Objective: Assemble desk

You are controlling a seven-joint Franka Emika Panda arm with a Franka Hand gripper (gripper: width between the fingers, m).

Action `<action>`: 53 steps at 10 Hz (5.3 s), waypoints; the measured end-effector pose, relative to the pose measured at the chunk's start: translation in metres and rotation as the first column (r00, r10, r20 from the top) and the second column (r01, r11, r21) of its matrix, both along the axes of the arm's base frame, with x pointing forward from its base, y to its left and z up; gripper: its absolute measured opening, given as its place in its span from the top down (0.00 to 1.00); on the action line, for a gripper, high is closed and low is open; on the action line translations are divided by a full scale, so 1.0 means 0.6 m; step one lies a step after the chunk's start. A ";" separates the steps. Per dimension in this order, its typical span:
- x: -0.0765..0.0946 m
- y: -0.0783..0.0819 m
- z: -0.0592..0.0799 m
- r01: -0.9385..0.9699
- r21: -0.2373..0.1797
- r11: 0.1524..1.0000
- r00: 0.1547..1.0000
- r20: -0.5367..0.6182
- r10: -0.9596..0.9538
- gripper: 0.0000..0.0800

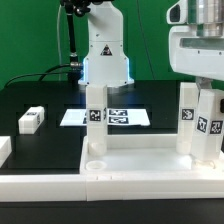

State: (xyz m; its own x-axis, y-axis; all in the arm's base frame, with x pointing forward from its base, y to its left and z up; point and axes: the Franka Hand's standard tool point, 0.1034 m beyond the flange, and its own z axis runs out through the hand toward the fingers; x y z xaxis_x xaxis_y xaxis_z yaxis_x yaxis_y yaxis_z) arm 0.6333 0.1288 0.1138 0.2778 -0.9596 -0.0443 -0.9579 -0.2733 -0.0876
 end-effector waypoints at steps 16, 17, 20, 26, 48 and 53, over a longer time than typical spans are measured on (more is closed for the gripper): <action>0.015 -0.023 -0.003 -0.287 0.004 0.958 0.954 0.089 0.286 0.19; 0.018 -0.024 -0.001 -0.484 -0.057 0.873 0.870 0.072 0.487 0.19; 0.022 -0.028 -0.002 -0.646 -0.095 0.757 0.755 0.061 0.652 0.19; 0.019 -0.036 -0.004 -0.387 -0.055 0.921 0.919 0.058 0.389 0.62; 0.034 -0.030 0.005 -0.725 -0.156 0.671 0.664 0.101 0.741 0.19; 0.034 -0.040 0.004 -0.606 -0.131 0.785 0.778 0.107 0.619 0.61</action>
Offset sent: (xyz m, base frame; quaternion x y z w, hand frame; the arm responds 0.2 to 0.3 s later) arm 0.0107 0.0059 -0.0048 0.0829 -0.0915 0.3134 0.9416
